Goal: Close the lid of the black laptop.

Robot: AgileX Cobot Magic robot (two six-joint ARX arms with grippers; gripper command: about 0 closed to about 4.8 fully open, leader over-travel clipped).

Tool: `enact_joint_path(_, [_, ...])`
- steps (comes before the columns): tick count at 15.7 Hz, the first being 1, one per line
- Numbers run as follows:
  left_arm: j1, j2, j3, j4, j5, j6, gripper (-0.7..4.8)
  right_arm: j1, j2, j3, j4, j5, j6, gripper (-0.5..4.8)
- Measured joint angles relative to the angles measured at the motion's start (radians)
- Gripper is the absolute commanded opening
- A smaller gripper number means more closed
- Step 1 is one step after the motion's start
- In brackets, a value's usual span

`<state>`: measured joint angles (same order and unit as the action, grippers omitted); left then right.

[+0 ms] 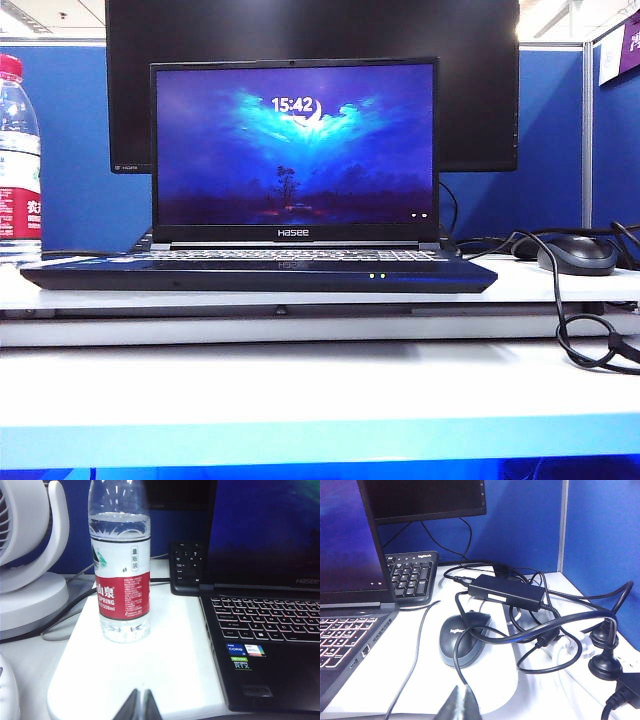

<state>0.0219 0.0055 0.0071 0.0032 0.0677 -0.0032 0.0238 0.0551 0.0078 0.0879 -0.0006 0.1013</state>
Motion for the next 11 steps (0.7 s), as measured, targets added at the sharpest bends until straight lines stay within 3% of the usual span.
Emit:
enact_joint_path(5, [0.000,0.000,0.000,0.001,0.000,-0.007,0.22,0.000,0.000,0.000,0.000,0.000,0.000,-0.01])
enact_joint_path(6, [0.000,0.000,0.000,0.003,0.011,-0.048,0.22,0.000,0.000,0.000,0.000,0.000,0.001,-0.01])
enact_joint_path(7, [0.000,0.000,0.000,0.013,0.068,-0.193,0.22,0.000,0.000,0.000,0.008,-0.026,0.053,-0.01])
enact_joint_path(8, [0.000,0.000,0.000,0.033,0.165,-0.410,0.22,0.000,0.000,0.000,0.026,-0.101,0.163,-0.01])
enact_joint_path(9, [-0.002,0.000,0.000,0.049,0.233,-0.554,0.21,0.000,0.000,0.000,0.043,-0.190,0.277,-0.01])
enact_joint_path(11, [-0.008,0.000,0.000,0.204,0.473,-0.762,0.22,0.000,0.000,0.000,0.114,-0.362,0.515,-0.01])
